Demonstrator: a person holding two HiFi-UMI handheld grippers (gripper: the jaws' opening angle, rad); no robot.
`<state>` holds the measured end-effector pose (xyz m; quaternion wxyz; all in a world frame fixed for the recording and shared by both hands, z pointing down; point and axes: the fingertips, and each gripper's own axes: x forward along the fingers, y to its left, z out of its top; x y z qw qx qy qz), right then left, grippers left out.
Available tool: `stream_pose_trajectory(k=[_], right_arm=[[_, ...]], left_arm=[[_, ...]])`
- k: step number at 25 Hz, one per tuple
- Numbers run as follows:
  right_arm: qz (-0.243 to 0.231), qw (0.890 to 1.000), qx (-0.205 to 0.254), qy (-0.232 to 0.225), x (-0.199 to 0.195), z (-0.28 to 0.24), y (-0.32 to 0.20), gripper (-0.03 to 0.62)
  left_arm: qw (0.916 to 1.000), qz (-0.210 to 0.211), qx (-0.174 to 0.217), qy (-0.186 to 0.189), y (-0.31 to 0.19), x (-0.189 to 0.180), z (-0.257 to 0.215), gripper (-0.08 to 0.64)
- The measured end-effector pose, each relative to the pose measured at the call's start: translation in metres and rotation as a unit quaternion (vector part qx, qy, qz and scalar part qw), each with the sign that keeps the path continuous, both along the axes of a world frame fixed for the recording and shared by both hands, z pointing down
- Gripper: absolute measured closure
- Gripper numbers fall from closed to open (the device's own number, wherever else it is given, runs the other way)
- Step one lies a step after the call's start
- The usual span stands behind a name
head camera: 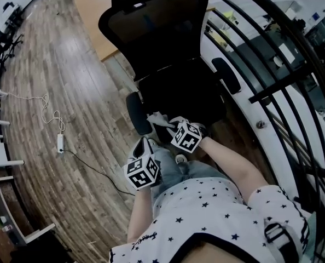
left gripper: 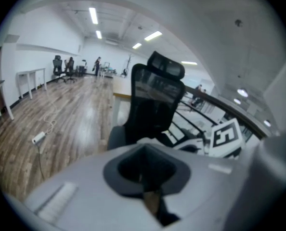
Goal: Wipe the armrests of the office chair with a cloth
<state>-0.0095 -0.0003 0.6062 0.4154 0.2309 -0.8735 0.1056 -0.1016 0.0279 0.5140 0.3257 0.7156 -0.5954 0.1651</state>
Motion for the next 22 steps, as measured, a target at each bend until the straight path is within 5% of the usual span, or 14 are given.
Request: stream_pose_trajectory(k=[11,22], right_arm=[[0.129,0.991,0.017,-0.021,0.097,-0.033,-0.001,0.561],[0.226,0.973,0.032,-0.02,0.178,-0.046,0.011,0.561]], left_arm=[[0.9932,0.115,0.015,0.002,-0.023,0.08,-0.012,0.554],[0.9763,0.215,0.019,0.012,-0.031,0.159,-0.012,0.554]])
